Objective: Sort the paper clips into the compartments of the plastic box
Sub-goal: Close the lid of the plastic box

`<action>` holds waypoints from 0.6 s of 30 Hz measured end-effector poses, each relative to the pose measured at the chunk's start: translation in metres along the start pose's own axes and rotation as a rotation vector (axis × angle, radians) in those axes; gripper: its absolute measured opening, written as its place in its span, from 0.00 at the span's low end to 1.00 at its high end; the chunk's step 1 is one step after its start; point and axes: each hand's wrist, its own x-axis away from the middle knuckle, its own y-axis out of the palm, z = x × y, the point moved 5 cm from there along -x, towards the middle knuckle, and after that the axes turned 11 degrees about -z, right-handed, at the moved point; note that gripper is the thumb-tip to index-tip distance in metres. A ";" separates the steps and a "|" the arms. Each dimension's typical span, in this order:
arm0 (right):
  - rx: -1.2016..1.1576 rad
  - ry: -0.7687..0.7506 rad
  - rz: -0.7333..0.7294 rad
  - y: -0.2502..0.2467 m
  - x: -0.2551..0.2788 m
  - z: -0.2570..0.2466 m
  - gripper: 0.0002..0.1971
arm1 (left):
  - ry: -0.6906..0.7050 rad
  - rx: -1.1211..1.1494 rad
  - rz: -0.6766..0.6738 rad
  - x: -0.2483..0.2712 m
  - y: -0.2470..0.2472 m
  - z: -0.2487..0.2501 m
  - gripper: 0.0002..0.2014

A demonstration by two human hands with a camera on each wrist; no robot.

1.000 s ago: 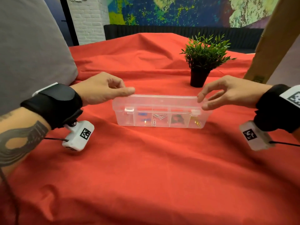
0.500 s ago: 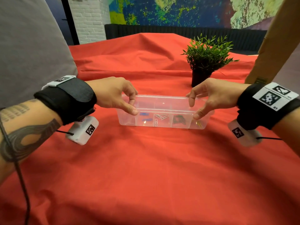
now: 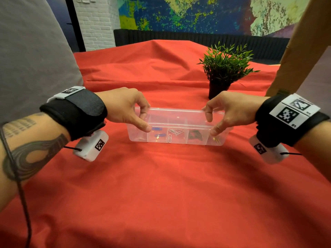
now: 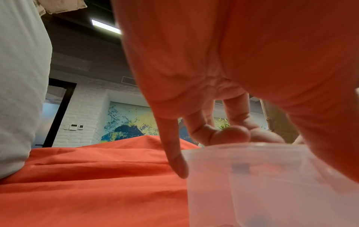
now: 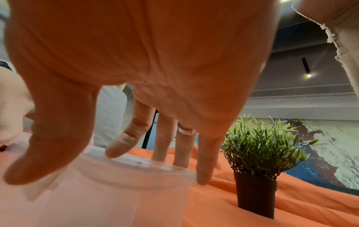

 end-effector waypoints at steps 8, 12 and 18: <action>0.151 0.035 0.003 0.000 0.001 -0.006 0.24 | 0.005 -0.034 0.045 0.000 0.007 0.005 0.26; 0.203 0.046 0.012 0.002 0.001 -0.012 0.26 | 0.001 -0.036 0.049 0.000 0.008 0.002 0.28; 0.207 0.040 0.044 0.008 0.003 -0.010 0.25 | -0.022 -0.064 0.033 -0.001 0.009 0.003 0.25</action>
